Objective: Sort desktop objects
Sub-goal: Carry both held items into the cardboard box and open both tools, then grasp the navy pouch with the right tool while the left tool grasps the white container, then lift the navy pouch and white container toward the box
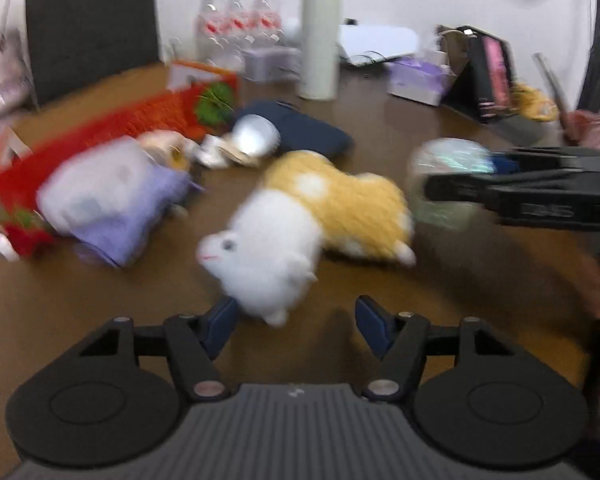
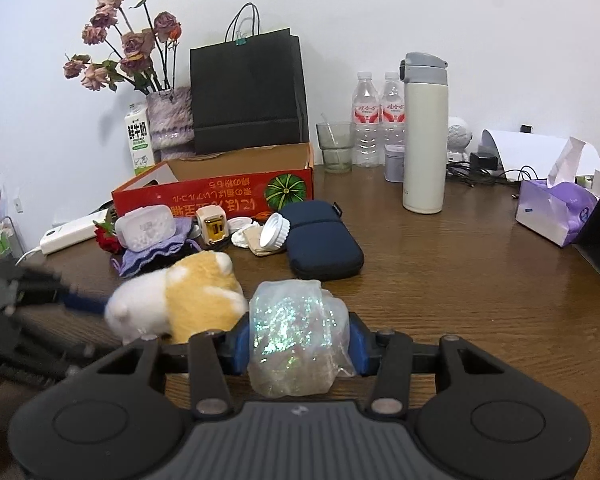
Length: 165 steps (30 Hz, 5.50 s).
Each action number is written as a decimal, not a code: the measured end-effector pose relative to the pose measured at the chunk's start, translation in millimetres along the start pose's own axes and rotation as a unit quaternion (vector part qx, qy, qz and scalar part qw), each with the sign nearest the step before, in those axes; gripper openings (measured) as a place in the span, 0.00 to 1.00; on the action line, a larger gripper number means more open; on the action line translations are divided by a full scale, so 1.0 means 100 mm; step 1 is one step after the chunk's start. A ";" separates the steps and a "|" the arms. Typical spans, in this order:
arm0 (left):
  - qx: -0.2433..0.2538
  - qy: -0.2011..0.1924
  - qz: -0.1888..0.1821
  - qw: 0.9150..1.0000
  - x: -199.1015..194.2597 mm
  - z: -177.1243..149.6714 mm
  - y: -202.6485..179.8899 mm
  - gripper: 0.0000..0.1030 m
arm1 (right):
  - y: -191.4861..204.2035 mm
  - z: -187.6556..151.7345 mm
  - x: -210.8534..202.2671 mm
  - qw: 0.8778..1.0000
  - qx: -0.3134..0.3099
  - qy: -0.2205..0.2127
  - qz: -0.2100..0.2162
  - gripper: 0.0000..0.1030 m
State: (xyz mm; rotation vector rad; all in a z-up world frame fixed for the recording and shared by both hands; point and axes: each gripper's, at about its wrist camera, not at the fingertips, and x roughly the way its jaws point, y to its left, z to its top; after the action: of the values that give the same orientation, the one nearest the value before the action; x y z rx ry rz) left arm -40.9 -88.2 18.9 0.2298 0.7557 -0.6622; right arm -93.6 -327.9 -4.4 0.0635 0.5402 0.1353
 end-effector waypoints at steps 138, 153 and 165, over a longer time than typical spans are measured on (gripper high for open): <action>-0.108 -0.078 0.149 0.980 -0.75 -0.58 0.49 0.82 | 0.55 0.15 0.22 0.996 -0.065 0.060 0.019 0.55; -0.087 -0.045 0.142 0.985 -0.83 -0.71 0.18 0.97 | 0.71 0.02 -0.03 0.992 -0.098 0.077 0.018 0.82; 0.096 -0.078 0.136 0.983 -0.64 -0.56 0.23 1.00 | 0.46 0.13 0.36 0.998 -0.010 0.066 0.016 0.72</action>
State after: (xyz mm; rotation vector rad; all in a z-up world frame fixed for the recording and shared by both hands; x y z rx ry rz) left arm -92.0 -17.1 22.8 0.4445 0.4978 -0.4861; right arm -61.8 -277.9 -6.9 0.0439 0.6694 0.1761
